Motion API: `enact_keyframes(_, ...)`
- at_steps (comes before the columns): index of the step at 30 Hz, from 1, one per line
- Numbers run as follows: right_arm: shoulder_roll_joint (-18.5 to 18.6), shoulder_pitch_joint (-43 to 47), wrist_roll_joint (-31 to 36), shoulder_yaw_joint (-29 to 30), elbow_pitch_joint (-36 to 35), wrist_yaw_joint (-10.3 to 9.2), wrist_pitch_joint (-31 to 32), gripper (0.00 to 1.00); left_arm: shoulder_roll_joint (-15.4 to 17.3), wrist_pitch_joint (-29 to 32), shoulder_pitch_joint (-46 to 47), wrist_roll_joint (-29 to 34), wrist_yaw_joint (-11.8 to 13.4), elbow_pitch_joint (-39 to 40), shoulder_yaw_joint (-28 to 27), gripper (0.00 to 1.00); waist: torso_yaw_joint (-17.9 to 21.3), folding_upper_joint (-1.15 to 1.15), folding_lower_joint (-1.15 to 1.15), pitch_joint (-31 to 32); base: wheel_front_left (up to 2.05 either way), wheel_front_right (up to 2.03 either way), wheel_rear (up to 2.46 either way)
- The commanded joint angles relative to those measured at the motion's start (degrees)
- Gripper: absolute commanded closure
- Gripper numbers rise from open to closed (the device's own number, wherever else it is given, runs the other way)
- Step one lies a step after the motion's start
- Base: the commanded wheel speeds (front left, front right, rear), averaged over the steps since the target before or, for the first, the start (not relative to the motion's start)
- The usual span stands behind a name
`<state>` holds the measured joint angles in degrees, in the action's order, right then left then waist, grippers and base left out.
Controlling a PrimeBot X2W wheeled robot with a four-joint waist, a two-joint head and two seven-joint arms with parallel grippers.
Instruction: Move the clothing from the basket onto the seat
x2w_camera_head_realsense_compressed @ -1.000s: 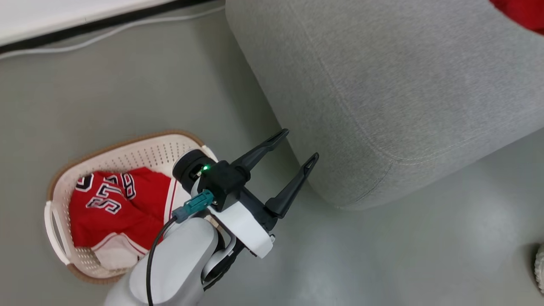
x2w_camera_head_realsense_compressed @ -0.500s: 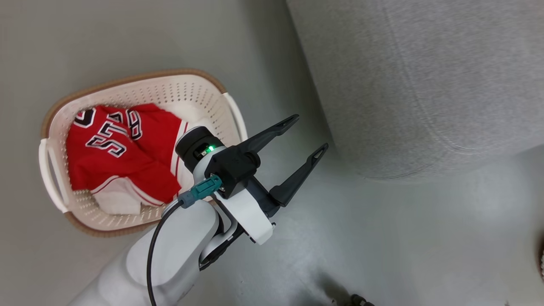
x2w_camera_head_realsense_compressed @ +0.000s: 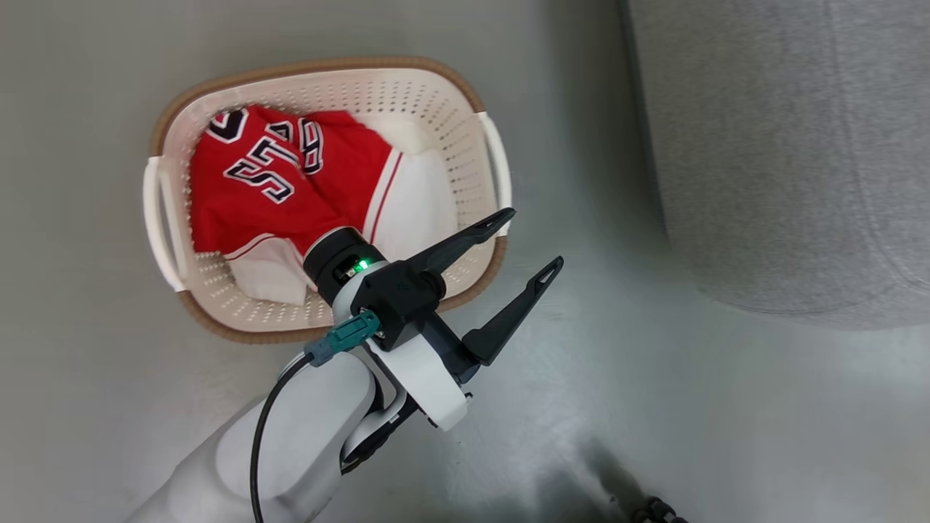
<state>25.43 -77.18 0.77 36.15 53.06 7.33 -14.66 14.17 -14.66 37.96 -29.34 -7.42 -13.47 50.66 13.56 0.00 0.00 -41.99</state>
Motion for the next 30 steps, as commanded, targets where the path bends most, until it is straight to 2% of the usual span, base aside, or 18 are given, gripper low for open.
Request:
enact_keyframes(1, 2.2, -0.9, 0.4, 0.6, -1.1, 0.16, -0.3, 1.00, 0.1, -0.3, -0.8, 0.1, -0.1, 1.7, -1.3, 0.00, -1.1, 0.00, 0.00, -0.7, 0.00, 0.00, 0.00)
enact_keyframes(6, 0.5, -5.0, 2.1, 10.1, 0.4, 0.16, -0.3, 1.00, -0.4, -0.3, -1.1, 0.0, -0.1, 1.5, -1.2, 0.00, -2.8, 0.00, 0.00, -1.8, 0.00, 0.00, 0.00)
enact_keyframes(10, -2.3, -7.1, 0.7, 19.2, 1.3, 0.16, -0.3, 1.00, -0.7, -0.3, -1.3, -0.3, -0.1, 1.1, -0.6, 0.00, -3.8, 0.00, 0.00, -2.1, 0.00, 0.00, 0.00)
enact_keyframes(14, -5.2, -8.8, -0.3, 24.3, 3.6, 0.16, -0.3, 1.00, -1.0, -0.3, -1.3, -0.5, -0.1, 0.6, -0.3, 0.00, -4.7, 0.00, 0.00, -2.6, 0.00, 0.00, 0.00)
enact_keyframes(19, -6.6, -9.4, -1.9, 22.4, 9.2, 0.16, 0.0, 1.00, -1.3, -0.3, -1.1, -0.7, -0.1, 0.1, -0.9, 0.00, -4.8, 0.00, 0.00, -2.9, 0.00, 0.00, 0.00)
enact_keyframes(26, -5.0, -7.6, -3.1, 19.9, 14.1, 0.16, 0.6, 1.00, -2.1, -0.3, -0.9, -1.4, -0.1, -0.7, 0.0, 0.00, -5.6, 0.00, 0.00, -2.0, 0.00, 0.00, 0.00)
enact_keyframes(27, -4.9, -7.5, -3.3, 19.5, 14.3, 0.16, 0.5, 0.88, -2.2, -0.3, -0.8, -1.6, -0.1, -0.7, 0.1, 0.00, -5.7, 0.00, 0.00, -1.8, 0.00, 0.00, 0.00)
enact_keyframes(28, -4.8, -7.2, -3.1, 18.6, 14.9, 0.16, 0.6, 0.53, -2.2, -0.3, -0.9, -1.8, -0.1, -0.8, 0.1, 0.00, -5.7, 0.00, 0.00, -1.5, 0.00, 0.00, 0.00)
enact_keyframes(29, -4.7, -6.9, -3.2, 18.0, 15.3, 0.16, 0.6, 0.00, -2.2, -0.3, -0.9, -1.9, -0.1, -0.8, 0.1, 0.00, -5.8, 0.00, 0.00, -1.4, 0.00, 0.00, 0.00)
enact_keyframes(30, -4.6, -6.8, -3.5, 17.7, 15.7, 0.16, 0.5, 0.00, -2.3, -0.3, -0.8, -2.1, -0.1, -0.8, 0.2, 0.00, -5.8, 0.00, 0.00, -1.2, 0.00, 0.00, 0.00)
